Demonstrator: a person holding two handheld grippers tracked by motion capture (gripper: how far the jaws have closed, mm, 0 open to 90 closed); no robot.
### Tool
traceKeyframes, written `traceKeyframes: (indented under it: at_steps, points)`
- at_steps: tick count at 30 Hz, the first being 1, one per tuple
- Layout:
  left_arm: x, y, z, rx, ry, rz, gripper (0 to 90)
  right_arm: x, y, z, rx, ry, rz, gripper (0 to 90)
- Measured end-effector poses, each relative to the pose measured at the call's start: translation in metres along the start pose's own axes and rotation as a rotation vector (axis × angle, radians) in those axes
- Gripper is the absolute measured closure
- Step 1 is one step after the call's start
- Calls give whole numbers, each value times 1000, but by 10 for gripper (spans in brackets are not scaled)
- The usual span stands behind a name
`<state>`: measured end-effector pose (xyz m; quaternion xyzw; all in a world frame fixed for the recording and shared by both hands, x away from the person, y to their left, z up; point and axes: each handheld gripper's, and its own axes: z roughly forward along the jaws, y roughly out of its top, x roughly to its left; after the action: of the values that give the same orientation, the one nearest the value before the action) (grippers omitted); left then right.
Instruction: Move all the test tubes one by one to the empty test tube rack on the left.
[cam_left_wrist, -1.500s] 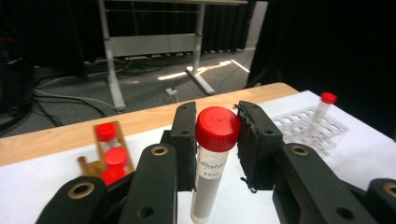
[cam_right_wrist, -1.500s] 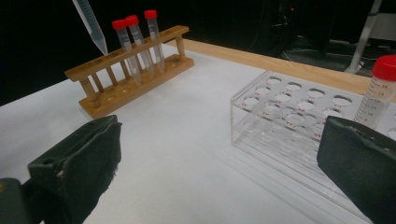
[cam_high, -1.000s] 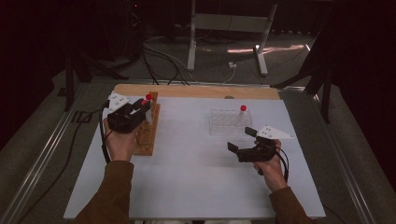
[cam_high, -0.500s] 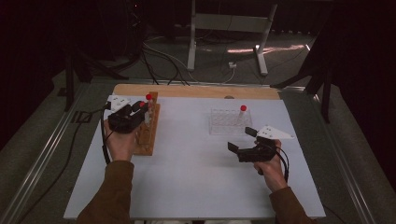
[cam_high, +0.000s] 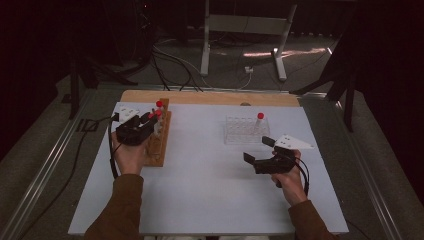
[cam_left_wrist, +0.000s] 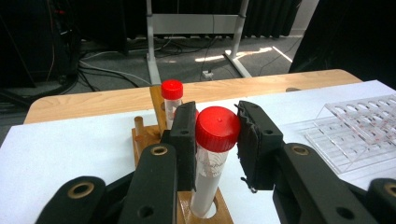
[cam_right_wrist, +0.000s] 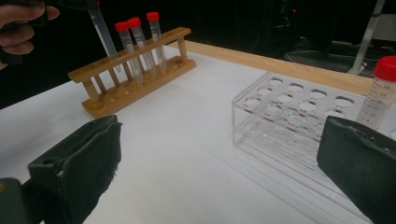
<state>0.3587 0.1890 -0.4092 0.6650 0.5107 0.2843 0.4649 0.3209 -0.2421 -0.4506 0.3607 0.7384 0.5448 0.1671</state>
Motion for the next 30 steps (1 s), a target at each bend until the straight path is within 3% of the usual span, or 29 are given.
traceKeyframes:
  at_steps: [30]
  points:
    - [0, -18, 11, 38, -3, -18, 700, 2, -1, 2, 7, 7, -13, 0]
